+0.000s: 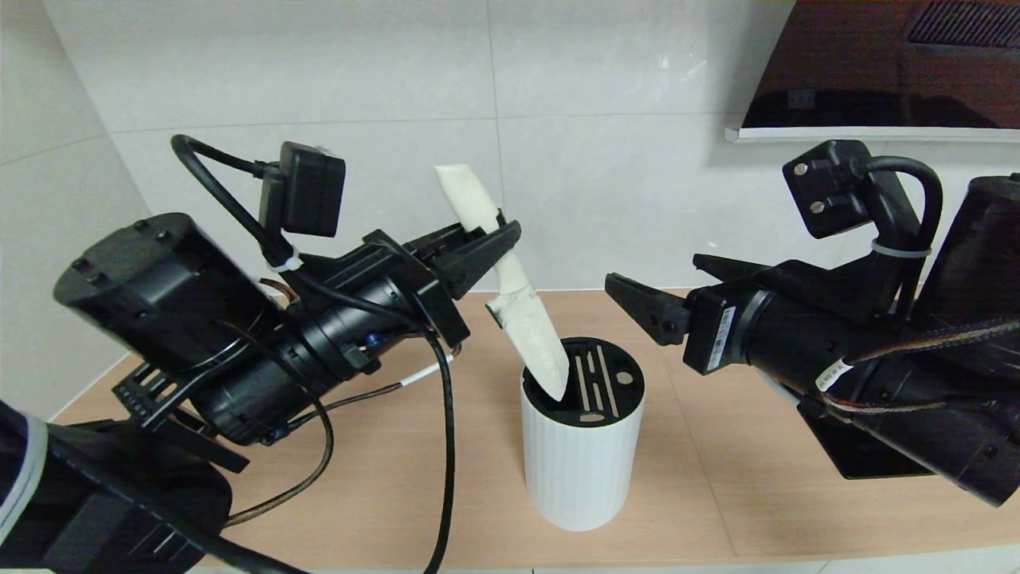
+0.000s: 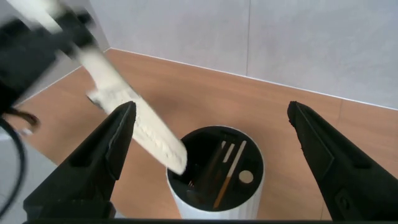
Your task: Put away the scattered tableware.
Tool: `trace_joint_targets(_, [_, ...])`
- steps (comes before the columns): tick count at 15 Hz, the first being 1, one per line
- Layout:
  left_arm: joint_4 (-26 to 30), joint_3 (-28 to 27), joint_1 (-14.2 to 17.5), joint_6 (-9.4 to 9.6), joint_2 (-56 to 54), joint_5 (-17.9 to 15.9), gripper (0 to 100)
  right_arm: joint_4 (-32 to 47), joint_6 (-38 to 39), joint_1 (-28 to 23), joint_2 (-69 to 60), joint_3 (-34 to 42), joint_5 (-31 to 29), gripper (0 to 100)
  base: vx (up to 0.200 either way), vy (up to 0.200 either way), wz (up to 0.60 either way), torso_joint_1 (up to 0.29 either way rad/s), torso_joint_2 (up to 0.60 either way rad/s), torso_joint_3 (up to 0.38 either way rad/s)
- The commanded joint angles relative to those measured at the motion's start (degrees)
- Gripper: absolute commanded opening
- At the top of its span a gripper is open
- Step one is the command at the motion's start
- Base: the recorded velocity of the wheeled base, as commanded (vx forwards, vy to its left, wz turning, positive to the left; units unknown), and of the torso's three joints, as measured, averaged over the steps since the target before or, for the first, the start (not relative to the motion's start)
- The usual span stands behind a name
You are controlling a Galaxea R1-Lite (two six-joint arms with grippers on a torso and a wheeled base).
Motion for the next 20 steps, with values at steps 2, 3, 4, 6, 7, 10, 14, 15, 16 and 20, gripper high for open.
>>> trace_joint_targets(2, [-0.3,0.46,-0.45,2.05,3.26,-0.05,0,-0.04,0.0,-0.05,-0.18,0.04,-0.01,100,0.0,0.0,0.0,0.0,0.0,0.0])
trace_joint_targets(3, [-0.47,0.46,-0.53,2.58,4.32,0.03,0,-0.04,-0.09,-0.05,-0.44,0.13,-0.01,100,0.0,0.0,0.0,0.0,0.0,0.0])
trace_joint_targets(4, [-0.47,0.46,-0.8,2.58,4.67,0.03,0,-0.04,-0.18,-0.05,-0.53,0.13,-0.01,100,0.0,0.0,0.0,0.0,0.0,0.0])
trace_joint_targets(6, [-0.47,0.46,-1.06,2.58,5.02,0.03,0,-0.04,-0.18,-0.05,-0.61,0.13,-0.01,100,0.0,0.0,0.0,0.0,0.0,0.0])
trace_joint_targets(7, [-0.47,0.46,-1.24,2.58,5.55,0.03,0,-0.04,-0.18,-0.05,-0.61,0.13,-0.01,100,0.0,0.0,0.0,0.0,0.0,0.0])
trace_joint_targets(10, [-0.74,0.11,-2.56,2.58,8.19,0.12,0,-0.04,-0.27,-0.05,-0.44,0.13,-0.01,100,0.0,0.0,0.0,0.0,0.0,0.0])
trace_joint_targets(14, [-4.87,0.19,-4.58,2.58,12.67,0.56,0,0.04,-0.27,-0.05,-0.88,0.13,-0.01,100,0.0,0.0,0.0,0.0,0.0,0.0])
trace_joint_targets(15, [-5.04,0.37,-4.58,2.58,13.37,0.56,0,0.04,-0.27,-0.05,-0.88,0.13,-0.01,100,0.0,0.0,0.0,0.0,0.0,0.0])
trace_joint_targets(16, [-5.13,0.37,-4.58,2.58,13.9,0.56,0,0.04,-0.27,-0.05,-0.88,0.13,-0.01,100,0.0,0.0,0.0,0.0,0.0,0.0])
trace_joint_targets(20, [-5.13,0.55,-4.58,2.58,15.66,1.0,0,-0.04,-0.71,-0.05,-0.88,0.13,-0.01,100,0.0,0.0,0.0,0.0,0.0,0.0])
